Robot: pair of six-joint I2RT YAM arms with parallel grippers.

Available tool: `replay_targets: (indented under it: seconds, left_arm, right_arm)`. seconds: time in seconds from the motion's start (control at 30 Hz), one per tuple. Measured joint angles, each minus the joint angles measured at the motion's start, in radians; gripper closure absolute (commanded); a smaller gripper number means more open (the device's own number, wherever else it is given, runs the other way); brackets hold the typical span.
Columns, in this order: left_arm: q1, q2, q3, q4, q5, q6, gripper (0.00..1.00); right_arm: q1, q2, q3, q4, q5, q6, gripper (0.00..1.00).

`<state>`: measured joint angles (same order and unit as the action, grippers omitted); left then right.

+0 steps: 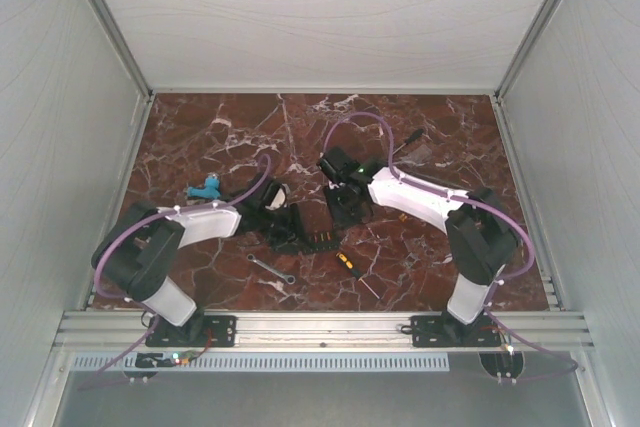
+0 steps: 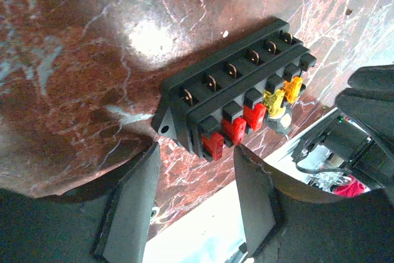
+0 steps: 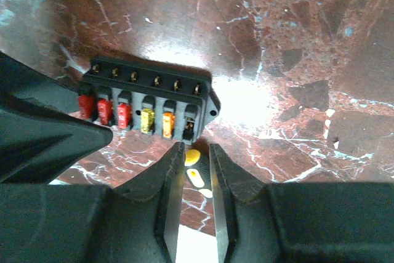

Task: Snap on the fuse box
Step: Install the fuse at the fuse box base.

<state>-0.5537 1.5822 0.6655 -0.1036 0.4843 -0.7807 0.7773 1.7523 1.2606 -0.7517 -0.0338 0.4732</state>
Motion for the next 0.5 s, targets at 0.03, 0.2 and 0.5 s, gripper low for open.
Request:
replay_targets:
  seconds: [0.03,0.2,0.5]
  left_arm:
    - [0.005,-0.006,-0.006,0.0,0.0,0.0,0.47]
    - [0.017,-0.011,-0.01,0.002,0.002,0.009,0.45]
    - [0.017,-0.011,-0.01,0.021,0.006,0.021,0.45]
  right_arm:
    - [0.001,0.0,0.01,-0.001,-0.004,0.007,0.8]
    - [0.009,0.011,0.048,-0.017,-0.015,0.04,0.83]
    - [0.026,0.087,0.094,-0.026,-0.037,0.083,0.95]
